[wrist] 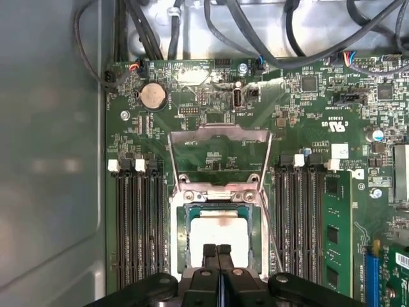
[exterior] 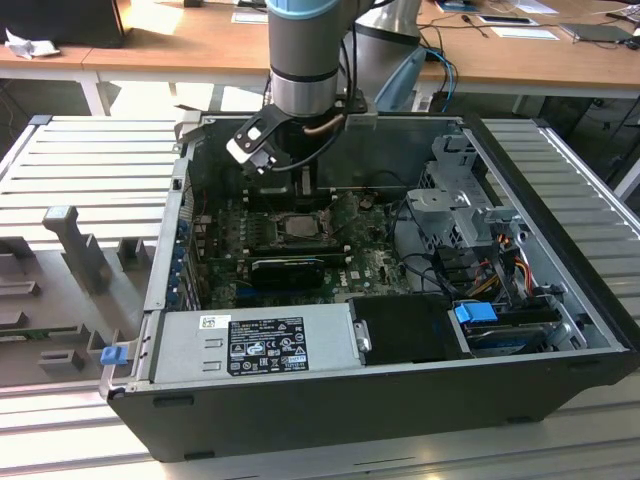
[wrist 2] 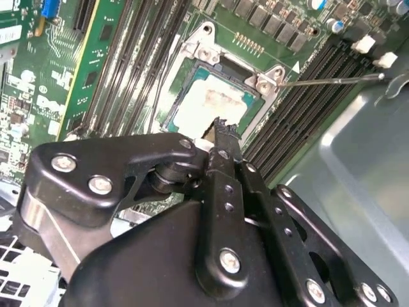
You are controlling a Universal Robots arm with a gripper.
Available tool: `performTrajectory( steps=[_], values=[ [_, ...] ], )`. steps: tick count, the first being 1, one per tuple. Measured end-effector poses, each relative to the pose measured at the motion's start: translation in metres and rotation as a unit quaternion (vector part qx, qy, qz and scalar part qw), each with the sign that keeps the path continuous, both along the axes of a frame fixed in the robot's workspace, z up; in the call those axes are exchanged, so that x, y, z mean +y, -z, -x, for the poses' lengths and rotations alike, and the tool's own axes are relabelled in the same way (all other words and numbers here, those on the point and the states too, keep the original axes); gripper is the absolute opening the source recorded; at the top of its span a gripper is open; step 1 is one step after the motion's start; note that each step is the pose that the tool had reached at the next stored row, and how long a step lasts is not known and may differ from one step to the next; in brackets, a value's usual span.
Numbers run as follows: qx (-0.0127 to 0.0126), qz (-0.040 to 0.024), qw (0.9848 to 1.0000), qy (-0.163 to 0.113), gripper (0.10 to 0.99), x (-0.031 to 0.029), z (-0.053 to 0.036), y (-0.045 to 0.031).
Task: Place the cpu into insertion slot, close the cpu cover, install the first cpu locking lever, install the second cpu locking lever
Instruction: 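Close the cpu cover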
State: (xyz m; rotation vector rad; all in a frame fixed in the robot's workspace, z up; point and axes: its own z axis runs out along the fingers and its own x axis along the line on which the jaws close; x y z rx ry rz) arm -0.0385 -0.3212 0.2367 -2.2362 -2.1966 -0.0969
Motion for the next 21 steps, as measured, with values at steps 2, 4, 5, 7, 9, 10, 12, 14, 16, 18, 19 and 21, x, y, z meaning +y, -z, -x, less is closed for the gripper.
performTrajectory(
  steps=[2, 4, 5, 7, 9, 10, 12, 14, 16, 18, 19, 21],
  values=[
    [0.0000, 0.0001, 1.0000, 0.000, 0.106, -0.0001, -0.0068, -0.0004],
    [-0.0001, 0.0000, 1.0000, 0.000, 0.106, 0.0000, -0.0068, -0.0029],
    [-0.0001, -0.0001, 1.0000, 0.000, 0.106, 0.0000, -0.0077, -0.0029],
    [0.0000, 0.0000, 1.0000, 0.000, 0.106, 0.0000, -0.0143, -0.0030],
    [0.0000, 0.0000, 1.0000, 0.000, 0.106, 0.0000, -0.0165, -0.0030],
    [0.0000, 0.0000, 1.0000, 0.000, 0.106, 0.0000, -0.0176, -0.0030],
    [0.0000, 0.0000, 1.0000, 0.000, 0.106, 0.0000, -0.0207, -0.0030],
    [0.0000, 0.0000, 1.0000, 0.000, 0.106, 0.0000, -0.0220, -0.0030],
    [0.0000, 0.0005, 1.0000, 0.000, 0.106, 0.0001, -0.0221, -0.0038],
    [0.0000, 0.0009, 1.0000, 0.000, 0.106, 0.0003, -0.0221, -0.0061],
    [0.0000, 0.0009, 1.0000, 0.000, 0.106, 0.0004, -0.0221, -0.0083],
    [0.0000, 0.0008, 1.0000, 0.000, 0.106, 0.0004, -0.0221, -0.0106]
  ],
)
